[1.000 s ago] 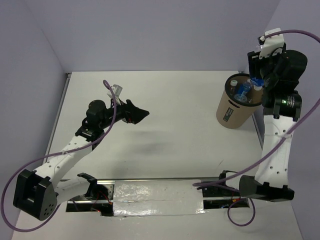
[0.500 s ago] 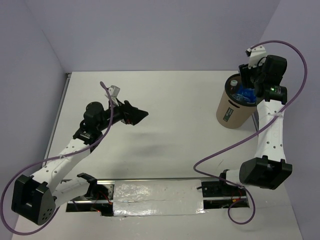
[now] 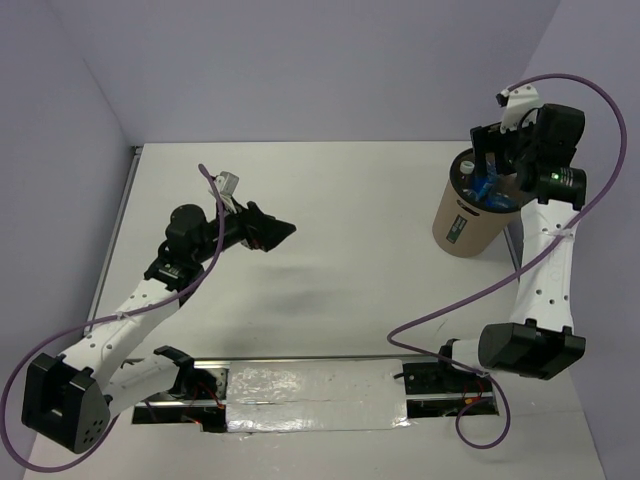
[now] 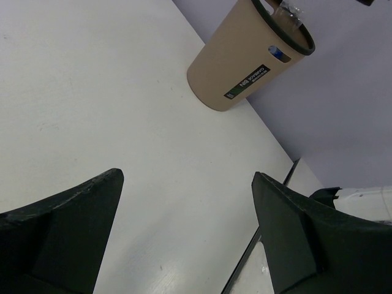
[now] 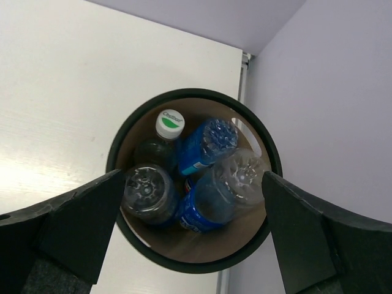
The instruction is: Put the plastic bottles in the bin
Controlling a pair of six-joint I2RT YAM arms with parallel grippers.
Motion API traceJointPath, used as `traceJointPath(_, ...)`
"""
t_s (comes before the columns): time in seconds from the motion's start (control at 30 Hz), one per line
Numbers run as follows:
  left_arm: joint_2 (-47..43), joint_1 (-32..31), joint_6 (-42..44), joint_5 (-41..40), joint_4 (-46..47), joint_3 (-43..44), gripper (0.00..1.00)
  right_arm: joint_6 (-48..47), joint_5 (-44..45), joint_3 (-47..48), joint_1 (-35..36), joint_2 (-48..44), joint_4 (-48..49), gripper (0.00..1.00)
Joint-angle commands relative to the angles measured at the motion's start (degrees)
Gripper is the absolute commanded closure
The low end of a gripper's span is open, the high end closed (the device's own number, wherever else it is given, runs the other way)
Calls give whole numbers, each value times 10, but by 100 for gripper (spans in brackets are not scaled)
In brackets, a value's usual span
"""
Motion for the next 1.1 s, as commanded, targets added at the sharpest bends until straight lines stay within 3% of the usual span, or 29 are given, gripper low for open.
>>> traceJointPath(0.0,-17,2,3,3,13,2,0,31,-35,49,-3,-22,-38,0)
traceJointPath(0.2,-27,3,11,0,-21,17,1,97,-180,122,13,-15,-142,0)
traceJointPath(0.27,-29,4,15,-9,-38,35,1,153,-160,110,39,-25,-136,0)
traceJointPath(0.37,-34,4,25,-20,-67,55,0,182,-58,86,128,-43,-137,0)
traceJointPath(0.53,-49,7,33,-35,-95,75,0,211,-37,-7,199,-99,-109,0)
traceJointPath(1.07,-88,9,32,-78,-147,68,0,207,-41,-269,236,-275,88,0)
